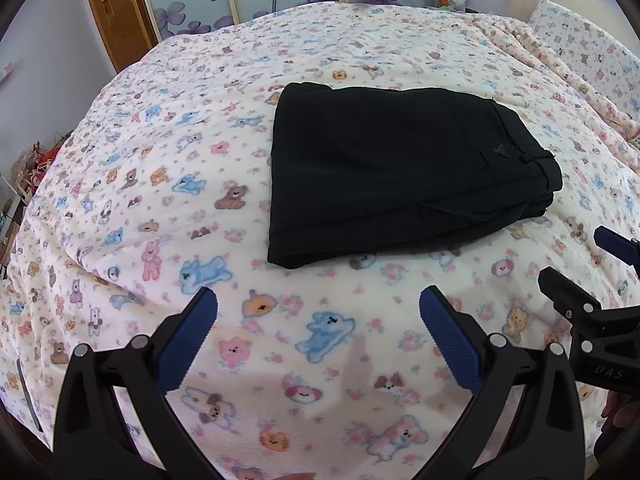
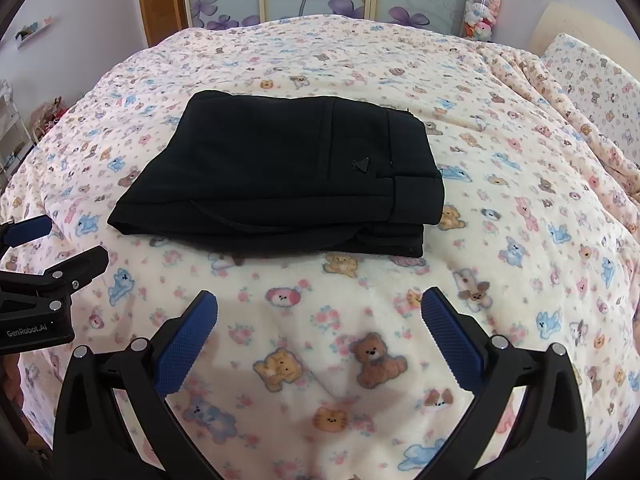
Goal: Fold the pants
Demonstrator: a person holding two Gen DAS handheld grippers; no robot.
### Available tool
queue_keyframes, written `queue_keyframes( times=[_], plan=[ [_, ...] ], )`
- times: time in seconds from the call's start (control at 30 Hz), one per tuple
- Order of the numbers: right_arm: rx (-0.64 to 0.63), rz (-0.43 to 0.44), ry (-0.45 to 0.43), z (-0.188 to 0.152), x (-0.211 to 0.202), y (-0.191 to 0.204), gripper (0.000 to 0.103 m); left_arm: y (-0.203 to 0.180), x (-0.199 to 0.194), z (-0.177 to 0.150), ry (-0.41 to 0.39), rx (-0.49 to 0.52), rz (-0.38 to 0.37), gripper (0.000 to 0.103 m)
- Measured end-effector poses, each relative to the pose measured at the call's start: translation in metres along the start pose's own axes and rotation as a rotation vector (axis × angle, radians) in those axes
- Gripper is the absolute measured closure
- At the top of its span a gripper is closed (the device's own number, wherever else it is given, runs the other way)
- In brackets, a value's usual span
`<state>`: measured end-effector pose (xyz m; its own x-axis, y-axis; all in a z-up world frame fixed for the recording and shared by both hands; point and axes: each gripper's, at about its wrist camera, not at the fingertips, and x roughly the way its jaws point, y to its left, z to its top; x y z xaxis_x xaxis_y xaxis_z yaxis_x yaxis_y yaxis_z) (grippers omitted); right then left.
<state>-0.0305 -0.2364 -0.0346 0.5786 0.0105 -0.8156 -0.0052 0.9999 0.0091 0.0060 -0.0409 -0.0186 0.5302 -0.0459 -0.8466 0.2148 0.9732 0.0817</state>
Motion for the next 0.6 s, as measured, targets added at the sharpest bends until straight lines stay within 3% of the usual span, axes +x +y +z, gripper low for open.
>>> queue_keyframes(
  times=[0.6],
  plan=[
    [-0.003,0.002,0.004,-0.0010,0.0026,-0.0009,0.001,-0.0009,0.0017,0.0012,0.001,0.013,0.012,0.002]
  ],
)
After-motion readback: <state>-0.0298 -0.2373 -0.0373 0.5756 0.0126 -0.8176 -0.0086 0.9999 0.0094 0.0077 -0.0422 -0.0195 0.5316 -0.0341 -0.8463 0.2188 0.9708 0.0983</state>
